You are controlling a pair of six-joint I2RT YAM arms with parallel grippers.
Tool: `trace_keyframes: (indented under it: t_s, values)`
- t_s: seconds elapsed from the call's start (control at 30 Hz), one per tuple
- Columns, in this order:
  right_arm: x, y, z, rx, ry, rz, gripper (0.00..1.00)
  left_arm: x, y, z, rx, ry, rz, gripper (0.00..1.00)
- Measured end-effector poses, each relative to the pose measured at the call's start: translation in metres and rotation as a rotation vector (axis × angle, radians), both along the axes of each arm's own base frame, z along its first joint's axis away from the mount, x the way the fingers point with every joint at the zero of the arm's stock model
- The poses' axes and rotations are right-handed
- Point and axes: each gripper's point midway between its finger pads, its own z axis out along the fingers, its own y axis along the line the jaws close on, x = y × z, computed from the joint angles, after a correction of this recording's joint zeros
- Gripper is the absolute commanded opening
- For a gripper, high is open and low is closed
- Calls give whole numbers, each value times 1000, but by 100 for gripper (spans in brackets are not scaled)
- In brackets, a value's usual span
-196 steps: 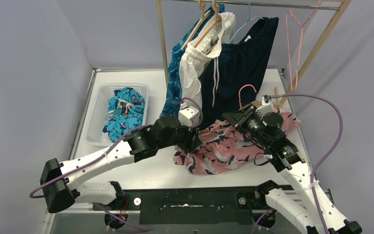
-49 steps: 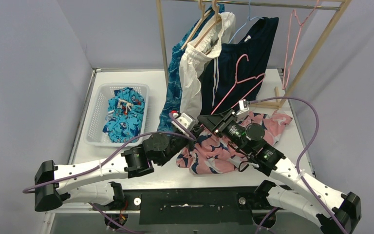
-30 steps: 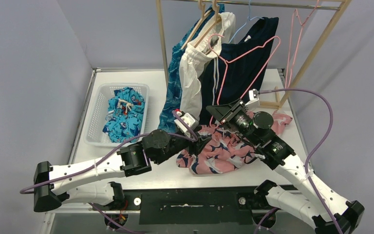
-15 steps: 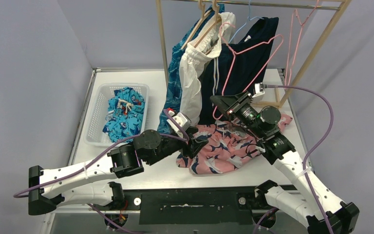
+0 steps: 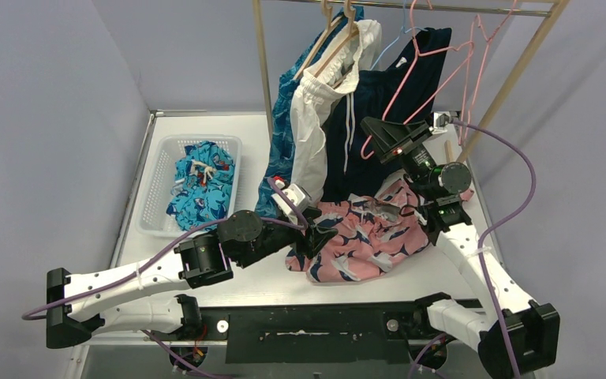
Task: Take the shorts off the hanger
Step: Place the hanger on the clothes rod.
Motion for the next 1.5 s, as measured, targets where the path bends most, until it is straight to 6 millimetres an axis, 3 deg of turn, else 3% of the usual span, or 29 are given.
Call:
trace_keyframes:
  t_s: [0.63,0.93,1.23,1.5]
  values:
    - [32,-25,55,208,-61,-3,0,1,-5,-9,19,20,0,57]
    - [61,-38,49,241,-1,-65,2,1,-6,-13,28,24,-1,57]
    - [61,-48,68,263,-28,-80,4,2,-9,-17,39,28,-1,57]
    - [72,-55,58,256,27,-108,5,2,-9,-17,40,28,-1,57]
